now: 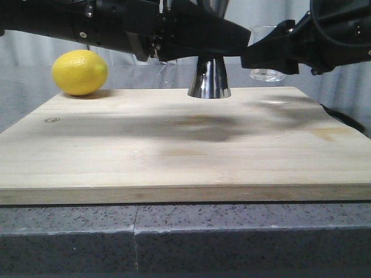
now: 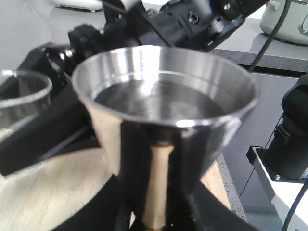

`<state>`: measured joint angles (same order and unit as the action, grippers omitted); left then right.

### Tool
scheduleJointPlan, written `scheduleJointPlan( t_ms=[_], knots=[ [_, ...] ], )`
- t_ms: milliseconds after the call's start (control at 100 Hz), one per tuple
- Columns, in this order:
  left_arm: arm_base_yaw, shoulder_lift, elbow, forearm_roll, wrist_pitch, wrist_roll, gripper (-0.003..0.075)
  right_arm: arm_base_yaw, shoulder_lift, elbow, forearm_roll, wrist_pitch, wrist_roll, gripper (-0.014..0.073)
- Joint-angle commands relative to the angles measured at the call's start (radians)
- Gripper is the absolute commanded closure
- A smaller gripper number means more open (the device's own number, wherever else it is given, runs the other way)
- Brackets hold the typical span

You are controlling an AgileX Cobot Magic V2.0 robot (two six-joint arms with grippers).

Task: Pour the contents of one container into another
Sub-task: 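Tilt the beaker upright and move it back down with the right gripper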

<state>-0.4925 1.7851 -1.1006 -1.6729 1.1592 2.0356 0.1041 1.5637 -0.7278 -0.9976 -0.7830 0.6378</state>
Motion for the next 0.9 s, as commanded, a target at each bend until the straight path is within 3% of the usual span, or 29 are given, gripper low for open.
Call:
scheduleJointPlan(
  t_ms=[0, 260, 700, 890],
  knots=[
    [-0.006, -0.054, -0.031, -0.080, 0.123, -0.007, 0.0739, -0.009, -0.026, -0.017, -0.031, -0.113, 0.005, 0.0358],
    [-0.006, -0.054, -0.031, -0.080, 0.123, -0.007, 0.0739, -0.009, -0.054, -0.017, -0.137, -0.113, 0.023, 0.0358],
    [-0.004, -0.054, -0.031, -0.080, 0.123, -0.007, 0.0739, -0.011, -0.093, -0.017, -0.368, -0.125, 0.161, 0.0358],
    [0.027, -0.054, -0.031, -0.080, 0.123, -0.007, 0.0739, -0.020, -0.095, -0.017, -0.385, -0.154, 0.169, 0.0358]
  ],
)
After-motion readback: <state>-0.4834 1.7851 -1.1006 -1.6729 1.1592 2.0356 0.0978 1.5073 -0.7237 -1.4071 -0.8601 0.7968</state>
